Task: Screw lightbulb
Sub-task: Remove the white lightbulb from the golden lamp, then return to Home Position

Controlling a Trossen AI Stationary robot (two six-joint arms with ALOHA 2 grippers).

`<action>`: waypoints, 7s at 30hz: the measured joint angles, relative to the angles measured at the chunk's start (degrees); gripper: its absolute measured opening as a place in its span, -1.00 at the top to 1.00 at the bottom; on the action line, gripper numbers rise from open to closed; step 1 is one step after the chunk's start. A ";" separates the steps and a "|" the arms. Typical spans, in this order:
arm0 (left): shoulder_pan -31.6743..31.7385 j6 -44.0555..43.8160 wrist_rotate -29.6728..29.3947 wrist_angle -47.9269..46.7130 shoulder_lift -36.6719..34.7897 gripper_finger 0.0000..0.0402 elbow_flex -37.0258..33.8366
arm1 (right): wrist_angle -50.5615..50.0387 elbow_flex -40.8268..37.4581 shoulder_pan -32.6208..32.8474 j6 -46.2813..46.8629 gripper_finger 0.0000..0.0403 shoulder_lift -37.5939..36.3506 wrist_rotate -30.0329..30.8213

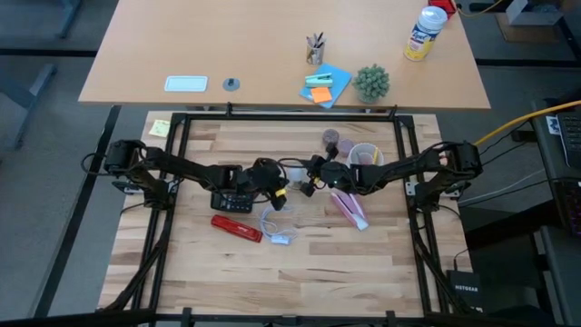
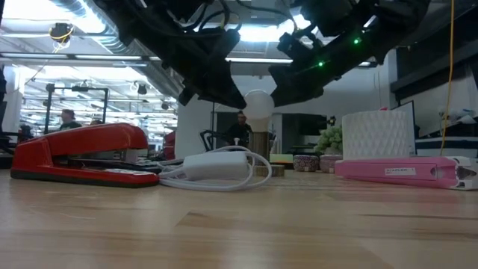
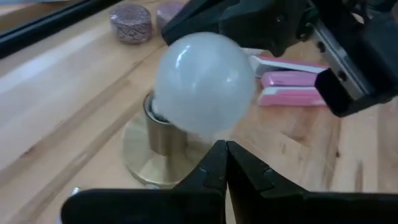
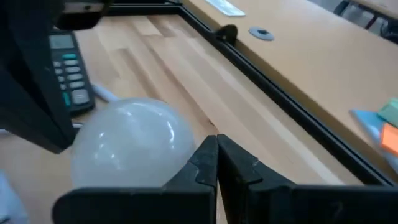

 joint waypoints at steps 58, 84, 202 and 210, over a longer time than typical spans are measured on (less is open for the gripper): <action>1.40 6.47 -3.77 11.89 14.64 0.23 -0.17 | -1.65 -0.07 -0.02 -1.43 0.96 -0.35 -2.86; 0.22 5.20 -3.77 11.49 14.44 0.23 -0.22 | -1.58 -0.09 -0.04 -6.13 0.96 -0.46 -21.62; -8.21 17.05 -4.65 -2.98 -77.44 0.23 -49.64 | -15.39 -41.66 8.24 10.66 0.96 -68.74 -15.34; -8.21 20.74 -4.69 -4.39 -77.29 0.23 -49.64 | -15.10 -43.63 8.23 10.66 0.96 -68.72 -16.06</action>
